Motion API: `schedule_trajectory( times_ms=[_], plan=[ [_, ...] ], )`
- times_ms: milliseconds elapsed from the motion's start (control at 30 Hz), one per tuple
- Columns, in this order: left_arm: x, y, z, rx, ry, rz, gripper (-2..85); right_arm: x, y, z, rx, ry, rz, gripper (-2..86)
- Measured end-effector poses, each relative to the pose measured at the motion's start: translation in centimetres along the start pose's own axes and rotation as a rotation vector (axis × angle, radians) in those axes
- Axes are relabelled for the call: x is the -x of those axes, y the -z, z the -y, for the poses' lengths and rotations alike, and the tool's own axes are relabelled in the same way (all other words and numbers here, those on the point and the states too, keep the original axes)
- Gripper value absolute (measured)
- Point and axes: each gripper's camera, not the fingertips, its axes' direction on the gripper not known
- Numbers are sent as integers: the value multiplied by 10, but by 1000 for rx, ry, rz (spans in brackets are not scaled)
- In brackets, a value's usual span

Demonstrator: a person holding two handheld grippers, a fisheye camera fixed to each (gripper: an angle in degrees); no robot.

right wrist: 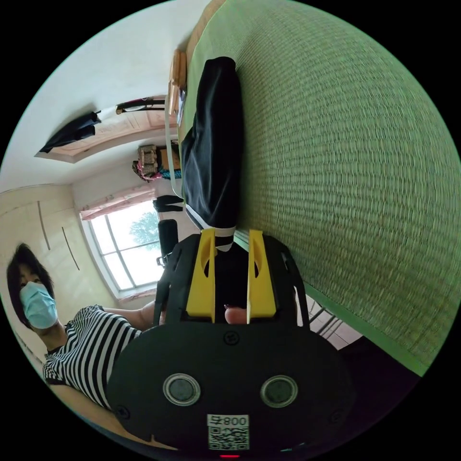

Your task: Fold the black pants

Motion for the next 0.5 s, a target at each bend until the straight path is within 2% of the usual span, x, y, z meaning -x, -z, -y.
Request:
schedule_trajectory(
  times_ms=[233, 500],
  plan=[
    [-25, 14, -14, -34, -21, -4, 4, -2, -6, 12, 13, -27, 116, 93],
    [-50, 27, -31, -14, -44, -2, 4, -1, 14, 3, -13, -35, 119, 108]
  ],
)
